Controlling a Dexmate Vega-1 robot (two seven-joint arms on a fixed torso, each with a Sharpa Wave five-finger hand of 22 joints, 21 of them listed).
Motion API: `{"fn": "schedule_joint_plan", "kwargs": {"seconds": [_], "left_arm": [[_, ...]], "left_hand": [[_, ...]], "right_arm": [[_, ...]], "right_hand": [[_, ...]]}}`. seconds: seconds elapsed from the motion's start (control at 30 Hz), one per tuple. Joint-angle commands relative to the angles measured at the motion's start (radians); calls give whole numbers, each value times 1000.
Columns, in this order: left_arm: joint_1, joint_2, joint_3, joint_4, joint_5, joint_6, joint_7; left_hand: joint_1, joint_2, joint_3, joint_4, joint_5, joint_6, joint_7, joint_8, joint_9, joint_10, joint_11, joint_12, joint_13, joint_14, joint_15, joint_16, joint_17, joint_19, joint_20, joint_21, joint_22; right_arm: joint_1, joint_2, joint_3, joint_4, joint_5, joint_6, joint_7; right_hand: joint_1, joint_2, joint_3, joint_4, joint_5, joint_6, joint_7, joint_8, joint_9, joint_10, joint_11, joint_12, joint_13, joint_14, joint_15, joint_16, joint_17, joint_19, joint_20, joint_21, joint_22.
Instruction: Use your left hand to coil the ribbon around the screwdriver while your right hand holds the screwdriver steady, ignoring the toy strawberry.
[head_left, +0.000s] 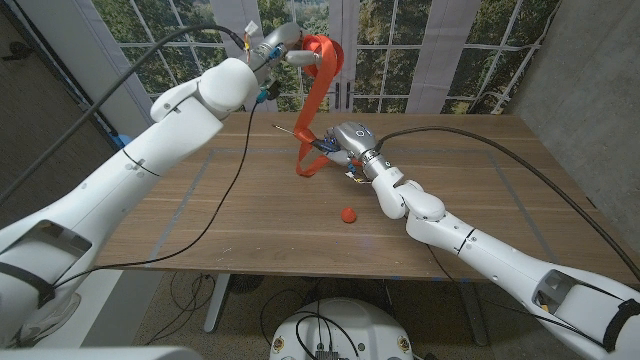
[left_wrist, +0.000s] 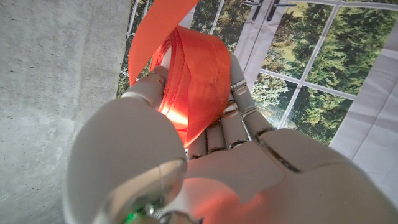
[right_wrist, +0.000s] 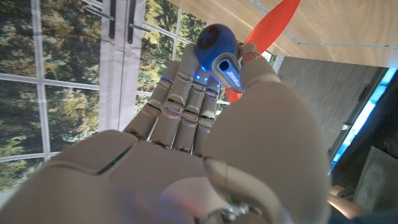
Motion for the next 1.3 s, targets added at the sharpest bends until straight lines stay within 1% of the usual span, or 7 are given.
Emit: {"fn": "schedule_joint_plan", "kwargs": {"seconds": [0.03, 0.4, 0.47, 0.53, 0.57, 0.9, 1.3], "left_arm": [[84, 47, -61, -62, -73, -69, 0], [174, 79, -111, -93, -110, -132, 30], [192, 88, -122, -96, -116, -153, 32], [216, 85, -133, -96, -133, -171, 40], [221, 91, -137, -93, -143, -184, 29], [304, 109, -161, -94, -158, -223, 56], [328, 94, -140, -36, -195, -217, 58]], "left_hand": [[66, 91, 34, 27, 3, 200, -127, 0, 2, 249, -247, 51, 163, 180, -230, -4, 3, -6, 0, 5, 2], [66, 91, 35, 26, 3, 201, -125, -2, 5, 250, -249, 49, 163, 183, -231, -4, 6, -4, 0, 8, 2], [66, 91, 35, 25, 3, 201, -126, -2, 5, 251, -250, 49, 162, 183, -231, -5, 6, -4, 0, 8, 2], [65, 91, 35, 26, 3, 201, -126, -2, 6, 253, -253, 49, 163, 183, -230, -5, 6, -4, -2, 8, 2], [65, 91, 35, 26, 3, 201, -130, -2, 6, 251, -242, 49, 163, 185, -231, -5, 5, -4, -2, 8, 2], [65, 91, 36, 24, 3, 201, -128, -5, 7, 253, -251, 47, 164, 186, -231, -6, 7, -3, -2, 10, 2], [66, 91, 37, 22, 3, 205, -125, -5, 8, 253, -245, 47, 167, 187, -231, -7, 9, -3, -2, 11, 2]], "right_arm": [[13, 2, 27, -8, 38, -84, -51], [25, 16, 59, -1, 72, -173, -97], [25, 20, 51, -1, 44, -219, -112], [21, 18, 65, -7, 76, -218, -110], [23, 20, 56, -3, 51, -242, -125], [14, -5, 73, -28, 81, -267, -153], [-24, -15, 152, -77, 170, -255, -241]], "right_hand": [[129, 136, 4, 4, 7, 121, -118, 6, 7, 75, -66, 3, 49, 63, -122, -2, 2, -5, 0, 9, 0], [129, 136, 3, 5, 8, 122, -118, 5, 7, 75, -66, 1, 52, 66, -122, -3, 5, -6, 0, 14, 0], [129, 137, 3, 5, 8, 121, -119, 5, 7, 75, -67, 1, 53, 66, -122, -4, 6, -8, -1, 14, 0], [130, 136, 3, 4, 8, 122, -117, 5, 8, 77, -66, 1, 53, 66, -123, -5, 6, -7, 0, 16, 0], [130, 136, 3, 4, 8, 123, -117, 5, 7, 76, -67, 0, 53, 66, -122, -5, 6, -8, 0, 16, 0], [131, 136, 2, 4, 9, 123, -117, 4, 8, 77, -61, -2, 54, 67, -122, -8, 8, -8, 0, 21, -1], [131, 135, 1, 4, 10, 124, -115, 3, 8, 80, -63, -4, 56, 69, -121, -11, 9, -10, 0, 27, -1]]}}
